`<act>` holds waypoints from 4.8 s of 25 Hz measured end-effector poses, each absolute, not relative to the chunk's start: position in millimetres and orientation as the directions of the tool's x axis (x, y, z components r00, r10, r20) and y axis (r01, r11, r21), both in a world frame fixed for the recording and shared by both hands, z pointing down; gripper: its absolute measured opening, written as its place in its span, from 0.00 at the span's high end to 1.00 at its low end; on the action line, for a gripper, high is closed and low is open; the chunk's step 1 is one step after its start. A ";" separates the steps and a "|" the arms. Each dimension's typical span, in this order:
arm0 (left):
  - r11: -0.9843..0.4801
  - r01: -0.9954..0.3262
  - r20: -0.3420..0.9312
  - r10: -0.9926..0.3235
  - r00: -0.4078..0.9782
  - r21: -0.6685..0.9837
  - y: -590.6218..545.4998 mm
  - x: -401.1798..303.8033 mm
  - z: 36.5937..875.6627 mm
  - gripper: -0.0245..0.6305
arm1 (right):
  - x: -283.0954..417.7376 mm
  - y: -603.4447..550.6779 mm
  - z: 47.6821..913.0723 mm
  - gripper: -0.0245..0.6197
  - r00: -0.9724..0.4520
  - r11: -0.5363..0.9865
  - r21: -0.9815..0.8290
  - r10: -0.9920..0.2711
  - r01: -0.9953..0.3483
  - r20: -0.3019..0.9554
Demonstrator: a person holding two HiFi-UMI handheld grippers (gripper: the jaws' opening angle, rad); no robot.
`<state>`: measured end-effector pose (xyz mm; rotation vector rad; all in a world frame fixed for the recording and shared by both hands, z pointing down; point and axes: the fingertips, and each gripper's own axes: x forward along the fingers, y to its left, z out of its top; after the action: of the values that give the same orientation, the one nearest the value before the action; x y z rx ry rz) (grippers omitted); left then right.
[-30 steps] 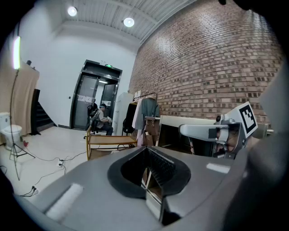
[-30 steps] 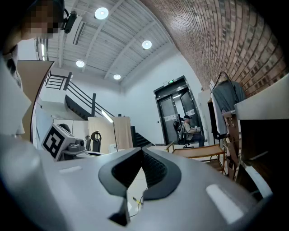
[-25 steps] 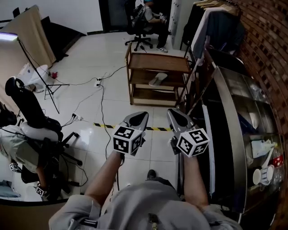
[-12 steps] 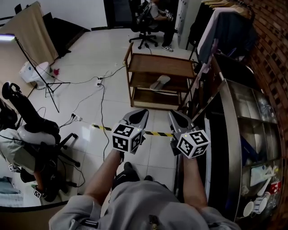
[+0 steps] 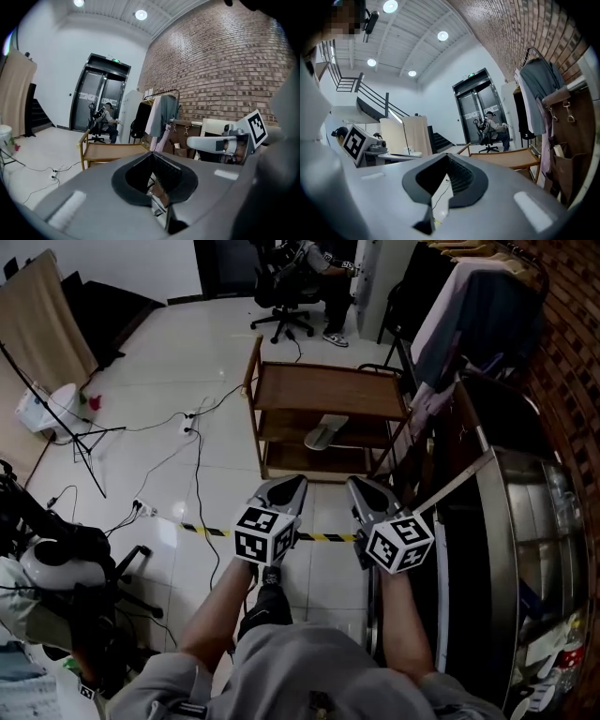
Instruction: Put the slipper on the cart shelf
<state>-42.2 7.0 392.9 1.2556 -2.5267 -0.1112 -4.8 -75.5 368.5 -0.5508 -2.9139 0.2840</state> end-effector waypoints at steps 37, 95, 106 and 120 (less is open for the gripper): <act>0.606 -0.750 0.440 -0.768 -0.466 0.264 -79.1 -382.0 618.7 0.95 | -371.0 -170.4 658.9 0.90 -0.822 0.958 -0.240 0.263 0.159 0.505; 0.034 -0.966 0.387 -0.920 0.070 0.257 -141.9 -254.6 518.1 0.95 | -163.3 -173.1 566.5 0.95 -0.795 0.929 -0.118 -0.229 -0.351 0.561; -0.280 -0.923 0.319 -0.878 0.357 0.263 -159.1 -139.6 443.3 0.95 | -35.1 -180.6 460.9 0.95 -0.724 0.802 -0.018 -0.528 -0.597 0.444; -0.565 -0.793 0.382 -0.698 0.606 0.226 -188.4 67.2 452.0 0.95 | 177.1 -160.6 465.3 0.95 -0.545 0.592 -0.048 -0.705 -0.805 0.454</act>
<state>67.2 -188.4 452.0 2.4606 -1.1962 0.3537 177.1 -160.6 465.3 1.2142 -2.4348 0.3537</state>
